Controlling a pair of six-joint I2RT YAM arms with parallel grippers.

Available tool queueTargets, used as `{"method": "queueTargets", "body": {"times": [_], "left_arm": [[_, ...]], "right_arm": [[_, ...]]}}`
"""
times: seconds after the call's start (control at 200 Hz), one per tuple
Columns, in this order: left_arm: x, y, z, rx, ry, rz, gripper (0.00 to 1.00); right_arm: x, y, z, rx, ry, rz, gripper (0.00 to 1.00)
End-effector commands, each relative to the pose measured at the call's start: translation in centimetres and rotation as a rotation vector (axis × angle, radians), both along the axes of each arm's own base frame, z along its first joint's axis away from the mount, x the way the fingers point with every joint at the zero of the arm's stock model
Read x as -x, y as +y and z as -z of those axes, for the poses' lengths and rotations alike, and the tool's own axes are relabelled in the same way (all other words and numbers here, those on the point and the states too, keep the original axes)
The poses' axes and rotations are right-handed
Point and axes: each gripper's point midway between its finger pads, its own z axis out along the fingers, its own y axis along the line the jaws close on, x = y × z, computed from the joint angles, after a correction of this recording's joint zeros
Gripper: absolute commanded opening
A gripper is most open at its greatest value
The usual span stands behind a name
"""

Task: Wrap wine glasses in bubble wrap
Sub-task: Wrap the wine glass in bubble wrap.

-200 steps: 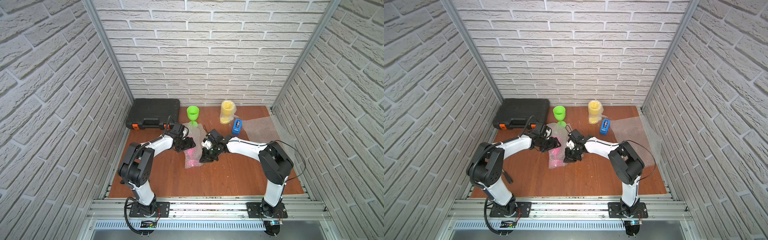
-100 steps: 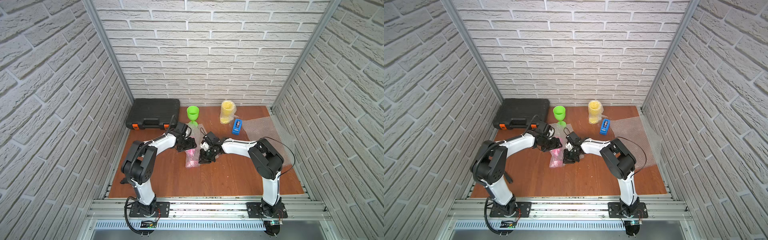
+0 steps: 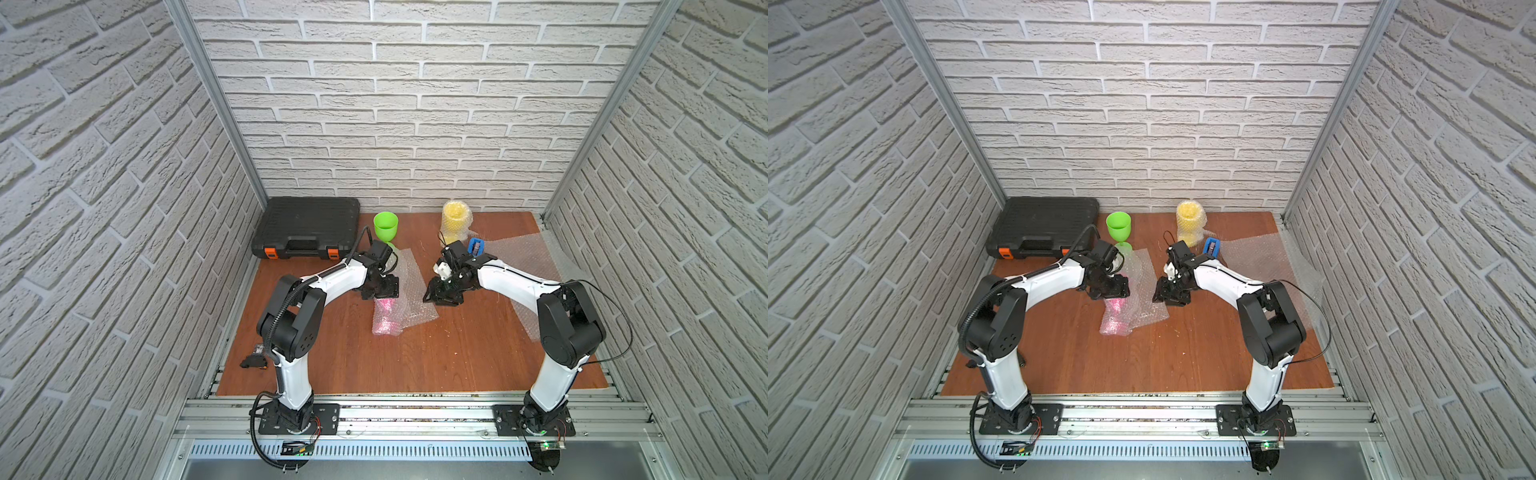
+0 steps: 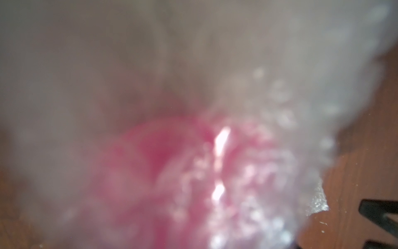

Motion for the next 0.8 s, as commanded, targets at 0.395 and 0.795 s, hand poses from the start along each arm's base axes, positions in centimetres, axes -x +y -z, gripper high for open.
{"method": "queueTargets", "body": {"times": [0.395, 0.795], "left_arm": [[2.0, 0.1, 1.5, -0.030, 0.077, 0.037, 0.76], [1.6, 0.3, 1.1, -0.002, 0.055, 0.015, 0.76]], "right_arm": [[-5.2, 3.6, 3.8, -0.238, 0.034, -0.033, 0.48], [-9.0, 4.6, 2.3, -0.393, -0.013, -0.046, 0.48]]}}
